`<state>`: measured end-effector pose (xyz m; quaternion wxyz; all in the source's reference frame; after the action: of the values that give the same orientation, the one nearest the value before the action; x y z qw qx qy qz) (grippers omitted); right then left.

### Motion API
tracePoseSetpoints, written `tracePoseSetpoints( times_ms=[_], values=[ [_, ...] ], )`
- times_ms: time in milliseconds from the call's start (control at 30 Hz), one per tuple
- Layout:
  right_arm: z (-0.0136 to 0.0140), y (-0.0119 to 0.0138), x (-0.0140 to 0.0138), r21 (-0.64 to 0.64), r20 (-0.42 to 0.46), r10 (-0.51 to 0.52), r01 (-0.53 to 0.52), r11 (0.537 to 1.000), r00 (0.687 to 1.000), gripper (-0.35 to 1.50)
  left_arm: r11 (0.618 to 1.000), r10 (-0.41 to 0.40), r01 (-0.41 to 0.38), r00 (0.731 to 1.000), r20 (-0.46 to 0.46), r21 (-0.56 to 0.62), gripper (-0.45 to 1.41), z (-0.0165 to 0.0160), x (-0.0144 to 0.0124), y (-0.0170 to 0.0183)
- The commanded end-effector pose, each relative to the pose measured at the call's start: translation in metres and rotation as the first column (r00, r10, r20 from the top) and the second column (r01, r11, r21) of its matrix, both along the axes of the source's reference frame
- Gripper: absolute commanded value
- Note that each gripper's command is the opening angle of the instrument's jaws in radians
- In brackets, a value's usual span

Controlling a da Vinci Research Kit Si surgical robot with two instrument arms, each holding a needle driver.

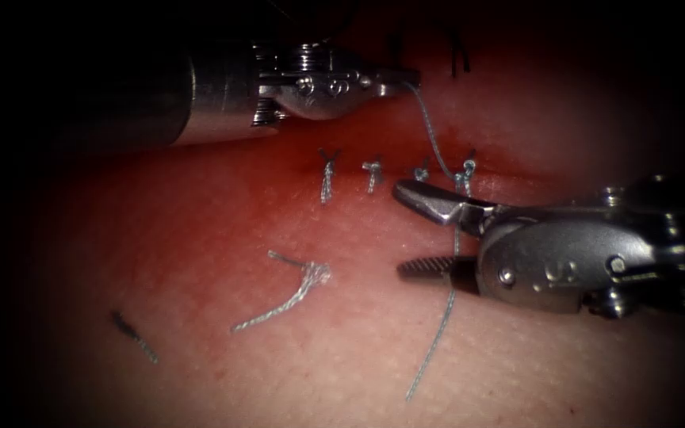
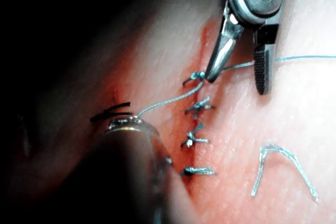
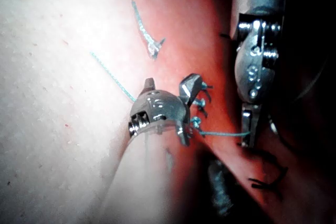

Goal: Wound Closure

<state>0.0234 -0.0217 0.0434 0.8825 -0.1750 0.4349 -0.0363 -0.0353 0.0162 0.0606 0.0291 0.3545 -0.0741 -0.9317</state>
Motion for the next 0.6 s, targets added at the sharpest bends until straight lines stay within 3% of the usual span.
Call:
tracePoseSetpoints(
  times_ms=[33, 300, 600],
  values=[
    [-0.0001, 0.0006, -0.0002, 0.014, -0.011, -0.043, 0.043, 0.999, 0.999, 1.28, 1.0, -0.002, 0.002, 1.0, 0.003, 0.002, -0.45, 0.0002, -0.0006, 0.001],
    [-0.0021, 0.0031, -0.0031, -0.031, -0.078, 0.042, -0.044, 0.999, 0.996, 1.35, 1.0, -0.004, 0.004, 1.0, 0.003, 0.003, -0.45, 0.0003, -0.0008, 0.0014],
    [0.0021, 0.0007, -0.0028, -0.008, -0.093, -0.054, 0.053, 0.999, 0.994, 1.36, 1.0, -0.004, 0.004, 1.0, 0.003, 0.002, -0.45, 0.0003, -0.0008, 0.0014]
  ],
)
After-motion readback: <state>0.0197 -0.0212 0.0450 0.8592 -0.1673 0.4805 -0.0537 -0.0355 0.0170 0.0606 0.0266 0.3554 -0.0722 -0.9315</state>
